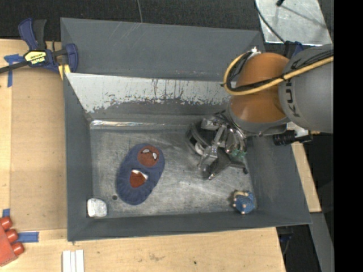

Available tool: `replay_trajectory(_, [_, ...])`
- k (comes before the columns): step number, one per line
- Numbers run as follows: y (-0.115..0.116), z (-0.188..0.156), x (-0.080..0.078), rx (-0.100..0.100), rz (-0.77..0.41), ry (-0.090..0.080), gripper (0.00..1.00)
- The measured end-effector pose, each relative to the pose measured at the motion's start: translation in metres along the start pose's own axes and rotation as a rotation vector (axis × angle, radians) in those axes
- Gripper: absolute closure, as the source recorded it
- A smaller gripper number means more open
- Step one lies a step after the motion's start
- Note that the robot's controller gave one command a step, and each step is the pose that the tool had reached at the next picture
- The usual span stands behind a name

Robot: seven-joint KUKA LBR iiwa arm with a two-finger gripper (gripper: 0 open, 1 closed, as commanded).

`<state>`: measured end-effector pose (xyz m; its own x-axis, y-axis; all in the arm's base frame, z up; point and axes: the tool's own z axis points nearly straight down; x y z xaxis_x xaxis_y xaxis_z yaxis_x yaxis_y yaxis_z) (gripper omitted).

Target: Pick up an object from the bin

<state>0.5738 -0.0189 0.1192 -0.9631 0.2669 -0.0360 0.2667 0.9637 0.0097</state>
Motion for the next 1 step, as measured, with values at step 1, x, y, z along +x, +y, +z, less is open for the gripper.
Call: replay_trajectory(1, [0.0127, 0.0156, -0.0252, 0.002, 0.558, -0.003, 0.0])
